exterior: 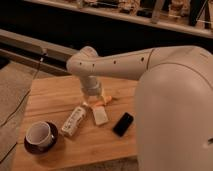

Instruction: Place the pepper on the white sponge

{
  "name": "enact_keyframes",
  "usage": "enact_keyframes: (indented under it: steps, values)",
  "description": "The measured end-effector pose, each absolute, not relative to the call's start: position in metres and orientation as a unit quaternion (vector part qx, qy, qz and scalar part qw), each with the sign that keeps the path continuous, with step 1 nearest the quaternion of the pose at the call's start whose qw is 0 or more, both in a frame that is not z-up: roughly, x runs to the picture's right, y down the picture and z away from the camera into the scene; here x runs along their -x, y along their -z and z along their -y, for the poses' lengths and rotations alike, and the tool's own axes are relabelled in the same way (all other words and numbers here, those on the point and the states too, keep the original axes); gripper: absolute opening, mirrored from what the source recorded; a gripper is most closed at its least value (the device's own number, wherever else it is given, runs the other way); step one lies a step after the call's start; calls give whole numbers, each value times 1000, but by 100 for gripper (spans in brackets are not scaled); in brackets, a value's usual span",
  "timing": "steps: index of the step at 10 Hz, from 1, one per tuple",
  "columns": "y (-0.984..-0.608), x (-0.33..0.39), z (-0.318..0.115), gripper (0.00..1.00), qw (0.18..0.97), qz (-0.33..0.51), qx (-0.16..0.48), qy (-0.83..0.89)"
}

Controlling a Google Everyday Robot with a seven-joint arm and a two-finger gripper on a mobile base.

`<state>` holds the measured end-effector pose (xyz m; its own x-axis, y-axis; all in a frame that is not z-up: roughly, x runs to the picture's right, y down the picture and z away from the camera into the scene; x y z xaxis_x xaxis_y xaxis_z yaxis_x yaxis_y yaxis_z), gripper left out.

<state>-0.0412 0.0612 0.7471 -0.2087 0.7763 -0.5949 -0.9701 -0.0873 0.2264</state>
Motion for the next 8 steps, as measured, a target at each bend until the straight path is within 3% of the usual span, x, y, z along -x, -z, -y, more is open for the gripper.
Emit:
enact_keyframes:
  steps: [4, 8]
  values:
    - [-776, 33, -39, 65, 558, -254, 133, -779]
    - [-793, 23, -44, 65, 536, -246, 130, -797]
